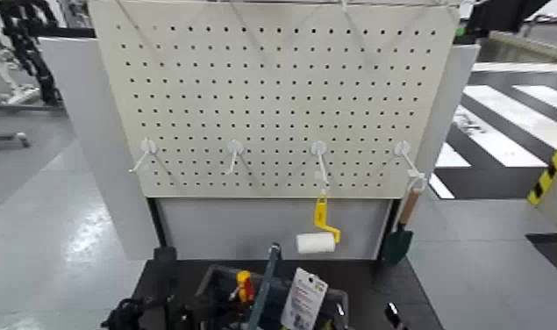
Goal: Put the red screwdriver into the crate.
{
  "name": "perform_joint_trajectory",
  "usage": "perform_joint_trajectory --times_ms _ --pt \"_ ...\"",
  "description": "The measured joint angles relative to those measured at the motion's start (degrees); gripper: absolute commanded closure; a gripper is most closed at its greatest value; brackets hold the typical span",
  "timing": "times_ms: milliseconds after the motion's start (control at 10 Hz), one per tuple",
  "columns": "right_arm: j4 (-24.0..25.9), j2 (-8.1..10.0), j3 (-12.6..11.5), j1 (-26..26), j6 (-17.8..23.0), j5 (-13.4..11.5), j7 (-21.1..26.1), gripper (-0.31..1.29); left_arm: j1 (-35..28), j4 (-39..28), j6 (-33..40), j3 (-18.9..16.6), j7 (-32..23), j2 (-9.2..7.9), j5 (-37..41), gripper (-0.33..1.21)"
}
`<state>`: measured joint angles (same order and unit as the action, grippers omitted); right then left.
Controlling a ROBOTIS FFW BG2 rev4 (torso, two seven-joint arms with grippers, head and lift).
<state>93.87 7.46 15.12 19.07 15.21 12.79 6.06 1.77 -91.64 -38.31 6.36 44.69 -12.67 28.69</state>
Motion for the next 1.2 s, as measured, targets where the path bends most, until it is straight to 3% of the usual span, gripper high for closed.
perform_joint_trajectory --times_ms 600,1000,1200 --pt "0.0 0.01 -0.09 0.1 0.06 0.21 0.0 0.16 -1.25 -4.02 7.18 -1.71 -3.35 0.0 -1.5 0.2" --pt "0.01 -0.06 -0.16 0.25 0.0 0.3 0.0 0.16 -6.04 -10.43 18.5 -3.61 -15.28 0.53 -7.94 0.2" --pt "0.11 -0.08 -0.19 0.33 0.0 0.3 0.01 0.16 -9.32 -11.92 25.86 -4.53 -21.53 2.02 -11.13 0.2"
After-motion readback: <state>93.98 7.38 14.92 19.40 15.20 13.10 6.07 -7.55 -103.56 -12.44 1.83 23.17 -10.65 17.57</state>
